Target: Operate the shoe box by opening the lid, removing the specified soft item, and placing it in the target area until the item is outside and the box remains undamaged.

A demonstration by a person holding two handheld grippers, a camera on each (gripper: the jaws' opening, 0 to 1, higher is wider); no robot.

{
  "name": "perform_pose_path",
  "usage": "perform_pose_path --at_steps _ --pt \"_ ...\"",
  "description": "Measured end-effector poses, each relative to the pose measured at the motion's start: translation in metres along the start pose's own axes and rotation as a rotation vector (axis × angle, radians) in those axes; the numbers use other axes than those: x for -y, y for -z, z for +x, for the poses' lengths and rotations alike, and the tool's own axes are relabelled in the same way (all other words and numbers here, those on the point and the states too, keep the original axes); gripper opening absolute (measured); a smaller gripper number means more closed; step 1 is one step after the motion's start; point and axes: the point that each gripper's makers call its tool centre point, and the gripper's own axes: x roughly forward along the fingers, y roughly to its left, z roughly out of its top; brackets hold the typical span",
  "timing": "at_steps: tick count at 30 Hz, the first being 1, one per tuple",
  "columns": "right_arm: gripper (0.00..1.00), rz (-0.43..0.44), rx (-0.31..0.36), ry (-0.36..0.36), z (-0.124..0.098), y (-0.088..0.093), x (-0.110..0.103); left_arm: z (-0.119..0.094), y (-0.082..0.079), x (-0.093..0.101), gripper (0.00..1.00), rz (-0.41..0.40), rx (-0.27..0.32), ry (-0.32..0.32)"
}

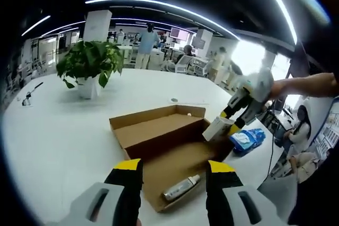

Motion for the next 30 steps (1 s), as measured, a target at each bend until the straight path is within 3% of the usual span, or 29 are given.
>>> perform_pose_path --at_steps 10,30 --pt "0.18 0.010 -0.018 0.076 -0.045 0.034 0.005 0.010 -0.003 0.015 0.48 0.022 -0.007 0.027" --pt "0.18 0.131 -0.113 0.149 -0.107 0.155 -0.011 0.040 -0.010 0.065 0.48 0.083 -0.040 0.094"
